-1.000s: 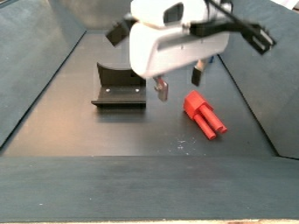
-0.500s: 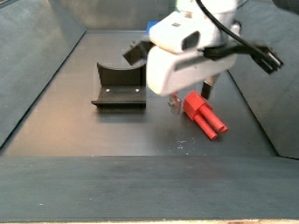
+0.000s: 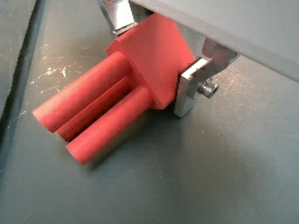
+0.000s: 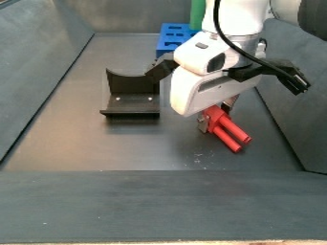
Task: Pick up the 3 prong object. Move up. Place the 3 prong object on the fixture. Regrasp the 3 prong object. Move to above the board. Insert the 3 prong object.
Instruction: Pick up the 3 prong object, then move up.
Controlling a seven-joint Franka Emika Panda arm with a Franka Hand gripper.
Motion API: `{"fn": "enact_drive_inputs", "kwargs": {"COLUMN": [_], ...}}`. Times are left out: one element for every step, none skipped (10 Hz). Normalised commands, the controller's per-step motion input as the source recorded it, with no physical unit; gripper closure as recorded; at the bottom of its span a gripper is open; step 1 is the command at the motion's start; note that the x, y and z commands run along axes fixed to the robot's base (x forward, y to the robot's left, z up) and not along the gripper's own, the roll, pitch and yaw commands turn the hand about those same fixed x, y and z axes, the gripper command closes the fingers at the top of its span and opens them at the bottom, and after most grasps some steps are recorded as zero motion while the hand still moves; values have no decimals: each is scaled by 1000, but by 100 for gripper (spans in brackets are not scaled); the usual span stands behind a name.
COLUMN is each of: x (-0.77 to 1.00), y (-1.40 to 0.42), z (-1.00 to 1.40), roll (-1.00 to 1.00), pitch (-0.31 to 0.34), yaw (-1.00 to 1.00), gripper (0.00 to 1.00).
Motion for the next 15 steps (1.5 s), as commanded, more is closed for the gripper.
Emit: {"fn": "enact_drive_inputs", "kwargs": {"x": [0,0,0,0,0,0,0,0,0,0,0,0,-36,-43,-28], "y": [0,0,0,0,0,0,0,0,0,0,0,0,76,51,29], "z": [0,0,0,0,0,0,0,0,0,0,0,833,783,702,548], "roll": [0,0,0,0,0,0,0,0,0,0,0,0,12,13,24], "pitch": [0,0,0,0,0,0,0,0,0,0,0,0,28,46,59], "yaw": [0,0,0,0,0,0,0,0,0,0,0,0,41,29,11], "gripper": [100,100,100,100,100,100,100,100,100,100,100,100,100,100,100]}}
